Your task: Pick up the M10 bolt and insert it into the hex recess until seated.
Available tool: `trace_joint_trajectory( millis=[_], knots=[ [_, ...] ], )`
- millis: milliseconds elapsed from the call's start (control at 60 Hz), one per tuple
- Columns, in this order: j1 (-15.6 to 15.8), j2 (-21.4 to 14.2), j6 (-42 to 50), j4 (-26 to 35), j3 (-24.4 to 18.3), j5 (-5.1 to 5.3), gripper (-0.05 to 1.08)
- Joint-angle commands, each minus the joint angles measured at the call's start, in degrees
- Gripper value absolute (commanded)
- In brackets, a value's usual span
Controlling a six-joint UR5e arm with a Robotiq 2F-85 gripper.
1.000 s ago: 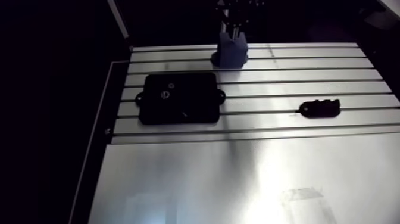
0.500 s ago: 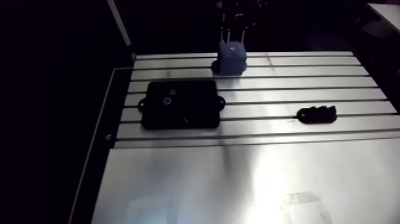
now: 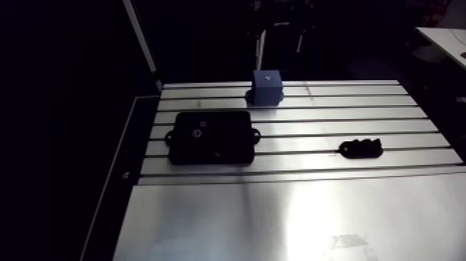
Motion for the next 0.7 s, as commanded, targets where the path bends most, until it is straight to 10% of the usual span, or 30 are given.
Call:
trace_joint_trajectory(
  millis=[17, 700],
  knots=[
    [0.0, -4.1, 0.1, 7.5, -2.2, -0.35, 0.01],
    [-0.6, -18.7, -2.2, 8.2, 2.5, 1.10, 0.01]
  ],
)
